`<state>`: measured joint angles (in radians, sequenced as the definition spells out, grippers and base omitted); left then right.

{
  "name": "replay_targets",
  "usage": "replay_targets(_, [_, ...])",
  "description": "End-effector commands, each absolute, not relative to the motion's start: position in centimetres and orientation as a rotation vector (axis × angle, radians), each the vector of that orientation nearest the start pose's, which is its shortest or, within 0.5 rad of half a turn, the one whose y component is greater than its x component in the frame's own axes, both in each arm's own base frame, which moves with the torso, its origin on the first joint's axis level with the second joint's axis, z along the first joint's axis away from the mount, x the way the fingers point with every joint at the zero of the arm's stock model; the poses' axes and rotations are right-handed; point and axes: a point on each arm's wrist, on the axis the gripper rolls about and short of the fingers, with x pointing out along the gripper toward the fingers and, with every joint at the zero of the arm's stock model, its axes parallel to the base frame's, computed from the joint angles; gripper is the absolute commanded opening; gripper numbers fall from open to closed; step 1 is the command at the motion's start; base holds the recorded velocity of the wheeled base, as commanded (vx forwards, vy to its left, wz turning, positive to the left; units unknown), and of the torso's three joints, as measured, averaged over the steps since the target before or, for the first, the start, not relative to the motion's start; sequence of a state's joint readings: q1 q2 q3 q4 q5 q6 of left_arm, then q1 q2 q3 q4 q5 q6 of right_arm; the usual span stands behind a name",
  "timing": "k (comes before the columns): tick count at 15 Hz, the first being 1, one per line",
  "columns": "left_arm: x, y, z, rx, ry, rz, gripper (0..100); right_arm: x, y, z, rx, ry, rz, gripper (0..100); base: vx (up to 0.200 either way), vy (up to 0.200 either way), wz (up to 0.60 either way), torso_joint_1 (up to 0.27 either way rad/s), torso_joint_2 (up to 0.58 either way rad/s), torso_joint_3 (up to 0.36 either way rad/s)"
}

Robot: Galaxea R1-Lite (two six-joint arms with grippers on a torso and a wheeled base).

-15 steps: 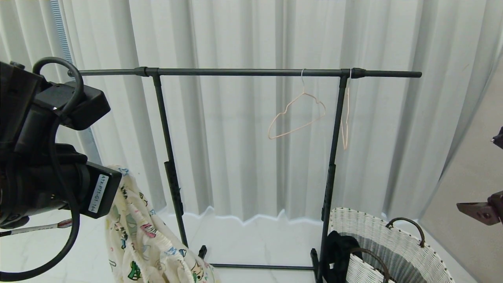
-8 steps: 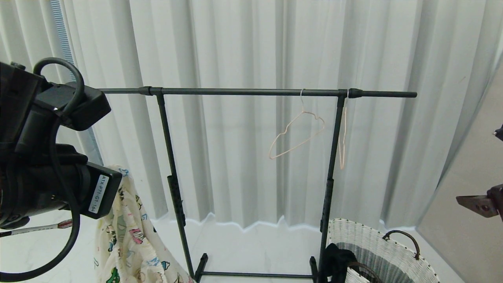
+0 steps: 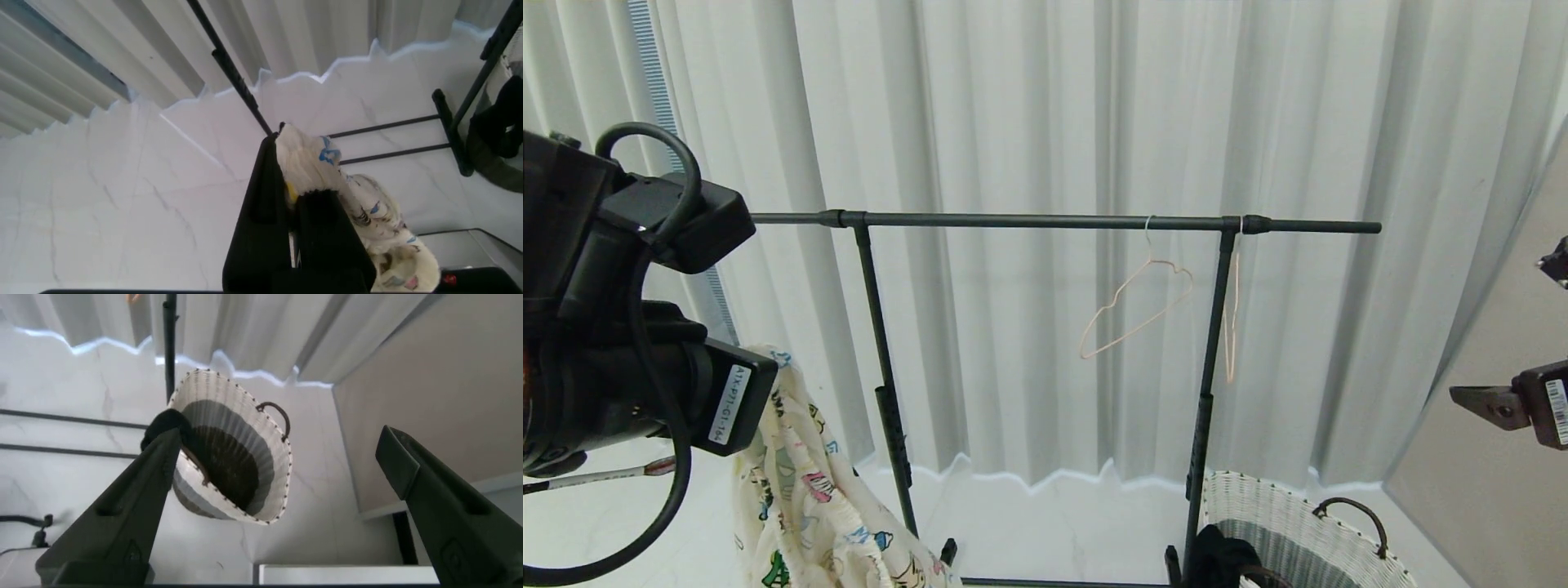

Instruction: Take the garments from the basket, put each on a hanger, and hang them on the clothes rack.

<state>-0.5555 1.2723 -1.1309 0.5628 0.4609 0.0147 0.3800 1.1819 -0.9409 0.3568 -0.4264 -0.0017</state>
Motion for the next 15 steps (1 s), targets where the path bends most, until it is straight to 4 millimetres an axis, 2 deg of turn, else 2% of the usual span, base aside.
replay_targets(1, [15.2, -8.2, 27.1, 0.36, 0.617, -0.093, 0, 15.0, 5.0, 25.0, -0.241, 0.559, -0.044, 100, 0.0, 0.2, 0.0, 0.022, -0.04, -0.012])
replay_targets(7, [15.2, -8.2, 27.1, 0.363, 0.618, -0.082, 0, 15.3, 5.1, 24.9, -0.237, 0.564, -0.044, 100, 0.0, 0.2, 0.0, 0.009, 0.0, -0.002])
replay_targets(13, [15.2, -8.4, 27.1, 0.366, 0.616, -0.091, 0, 17.6, 5.7, 23.9, -0.208, 0.507, -0.058, 100, 0.0, 0.0, 0.0, 0.0, 0.0, 0.0])
replay_targets(15, [15.2, -8.4, 27.2, 0.364, 0.612, -0.091, 0, 17.9, 5.8, 23.8, -0.203, 0.507, -0.058, 100, 0.2, 0.0, 0.0, 0.007, 0.0, 0.002])
